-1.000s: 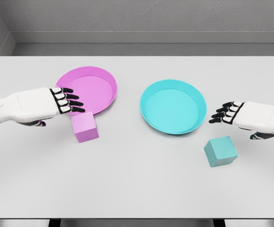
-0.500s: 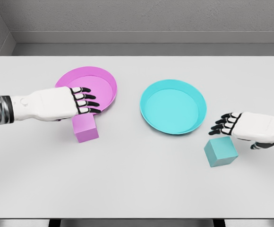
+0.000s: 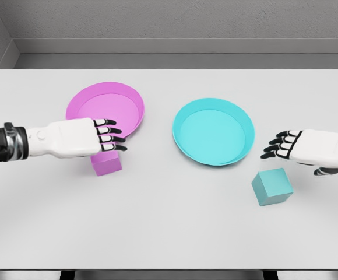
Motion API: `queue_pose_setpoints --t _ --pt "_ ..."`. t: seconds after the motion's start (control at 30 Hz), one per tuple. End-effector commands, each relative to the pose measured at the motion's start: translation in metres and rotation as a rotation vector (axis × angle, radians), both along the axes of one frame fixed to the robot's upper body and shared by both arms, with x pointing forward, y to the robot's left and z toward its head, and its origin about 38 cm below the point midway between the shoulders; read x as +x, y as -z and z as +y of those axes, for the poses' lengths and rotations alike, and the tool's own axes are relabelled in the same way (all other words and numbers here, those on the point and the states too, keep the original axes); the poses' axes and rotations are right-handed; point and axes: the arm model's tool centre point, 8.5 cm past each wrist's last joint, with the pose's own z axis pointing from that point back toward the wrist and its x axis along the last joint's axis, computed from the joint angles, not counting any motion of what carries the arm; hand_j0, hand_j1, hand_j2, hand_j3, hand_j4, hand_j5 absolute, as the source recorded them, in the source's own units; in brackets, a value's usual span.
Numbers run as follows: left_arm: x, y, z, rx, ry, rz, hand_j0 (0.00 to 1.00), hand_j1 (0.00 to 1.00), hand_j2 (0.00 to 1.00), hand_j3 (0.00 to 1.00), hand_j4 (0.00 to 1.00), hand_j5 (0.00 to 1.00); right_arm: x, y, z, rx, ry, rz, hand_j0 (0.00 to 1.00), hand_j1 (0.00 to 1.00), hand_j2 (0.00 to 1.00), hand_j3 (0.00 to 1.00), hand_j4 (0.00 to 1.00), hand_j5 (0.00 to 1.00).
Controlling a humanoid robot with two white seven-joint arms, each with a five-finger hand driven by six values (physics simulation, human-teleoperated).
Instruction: Place the blocks in the corresponding plates according to their colors
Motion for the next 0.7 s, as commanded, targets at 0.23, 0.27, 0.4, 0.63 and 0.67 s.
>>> queue_pose_setpoints --t 0.23,0.27,0.4,0.63,0.67 --pt "-0.002 0.009 -0.004 0.012 0.011 0.015 1.0 1.0 1.0 1.0 1.0 1.0 -0.003 0.008 0.006 0.015 -0.014 0.026 1.0 1.0 1.0 1.0 1.0 1.0" --pt "-0.002 0.011 -0.004 0.02 0.01 0.013 1.0 1.0 1.0 1.0 1.0 1.0 -0.006 0.018 0.011 0.017 -0.026 0.053 1.0 1.0 1.0 1.0 1.0 1.0" --pt "0.004 0.021 0.005 0.037 -0.022 0.035 1.0 1.0 1.0 1.0 1.0 1.0 -0.002 0.011 0.012 0.017 -0.031 0.034 1.0 1.0 1.0 1.0 1.0 1.0" --pt "0.004 0.026 0.001 0.048 -0.015 0.033 0.98 0.98 0.98 0.98 0.98 0.98 -0.007 0.025 0.016 0.01 -0.047 0.075 1.0 1.0 1.0 1.0 1.0 1.0" --pt "0.004 0.026 0.001 0.047 -0.014 0.033 0.97 0.97 0.97 0.97 0.97 0.97 -0.008 0.025 0.016 0.009 -0.047 0.078 1.0 1.0 1.0 1.0 1.0 1.0"
